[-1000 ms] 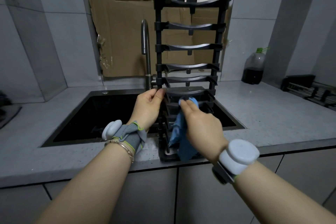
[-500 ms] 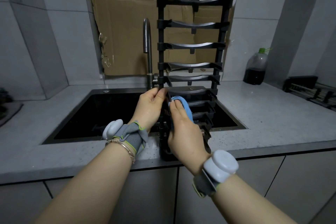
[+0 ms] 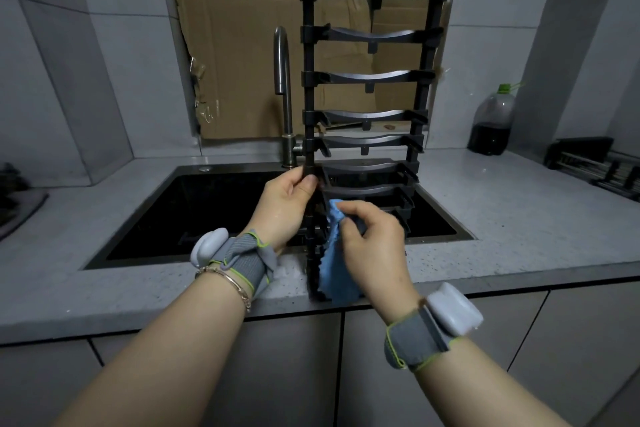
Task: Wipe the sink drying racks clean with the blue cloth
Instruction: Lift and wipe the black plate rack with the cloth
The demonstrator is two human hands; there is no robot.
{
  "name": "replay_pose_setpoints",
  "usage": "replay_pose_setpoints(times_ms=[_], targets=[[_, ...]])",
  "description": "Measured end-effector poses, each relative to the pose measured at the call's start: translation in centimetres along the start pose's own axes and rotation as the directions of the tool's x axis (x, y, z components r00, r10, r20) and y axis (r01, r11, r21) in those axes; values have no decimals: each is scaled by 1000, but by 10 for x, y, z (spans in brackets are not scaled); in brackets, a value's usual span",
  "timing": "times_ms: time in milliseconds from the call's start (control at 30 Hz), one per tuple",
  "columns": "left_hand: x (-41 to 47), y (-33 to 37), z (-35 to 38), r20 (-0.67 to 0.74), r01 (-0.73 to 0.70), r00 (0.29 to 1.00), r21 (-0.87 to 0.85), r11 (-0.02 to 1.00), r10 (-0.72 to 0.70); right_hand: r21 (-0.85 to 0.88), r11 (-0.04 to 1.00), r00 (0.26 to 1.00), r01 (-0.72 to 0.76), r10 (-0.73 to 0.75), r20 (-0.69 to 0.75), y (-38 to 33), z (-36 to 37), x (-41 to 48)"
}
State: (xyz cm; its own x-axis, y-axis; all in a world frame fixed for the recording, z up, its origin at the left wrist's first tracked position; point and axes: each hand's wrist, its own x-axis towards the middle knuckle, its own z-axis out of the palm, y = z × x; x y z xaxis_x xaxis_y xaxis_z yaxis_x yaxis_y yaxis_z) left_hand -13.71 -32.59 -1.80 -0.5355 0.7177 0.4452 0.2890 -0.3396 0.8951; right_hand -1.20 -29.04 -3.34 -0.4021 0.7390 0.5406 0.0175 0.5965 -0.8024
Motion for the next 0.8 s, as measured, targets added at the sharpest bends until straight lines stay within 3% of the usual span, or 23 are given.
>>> replay_pose_setpoints(times_ms=[167, 300, 433, 500, 633, 733, 800], targets=[[-6, 0, 0, 46, 2, 999, -62, 998, 1, -161, 974, 976, 158, -179, -127, -7, -7, 7], [-13, -7, 3, 22, 9, 1000, -61, 998, -7, -112, 965, 962, 239, -250, -106, -4, 10, 11], [-23, -23, 9, -26, 70, 997, -73, 995, -72, 92, 995, 994, 46, -36, -101, -2, 17, 9], [-22, -24, 11, -54, 87, 994, -98, 991, -93, 111, 994, 996, -10, 20, -87, -4, 16, 9], [-20, -21, 9, -39, 77, 996, -37, 996, -78, -141, 990, 1000, -12, 10, -15, -12, 11, 16], [-22, -23, 9, -51, 62, 997, 1, 998, -62, -445, 895, 994, 44, 7, 113, -4, -1, 17], [-23, -23, 10, -57, 63, 996, 1, 998, -63, -434, 894, 994, 111, -100, 48, 3, -8, 13]])
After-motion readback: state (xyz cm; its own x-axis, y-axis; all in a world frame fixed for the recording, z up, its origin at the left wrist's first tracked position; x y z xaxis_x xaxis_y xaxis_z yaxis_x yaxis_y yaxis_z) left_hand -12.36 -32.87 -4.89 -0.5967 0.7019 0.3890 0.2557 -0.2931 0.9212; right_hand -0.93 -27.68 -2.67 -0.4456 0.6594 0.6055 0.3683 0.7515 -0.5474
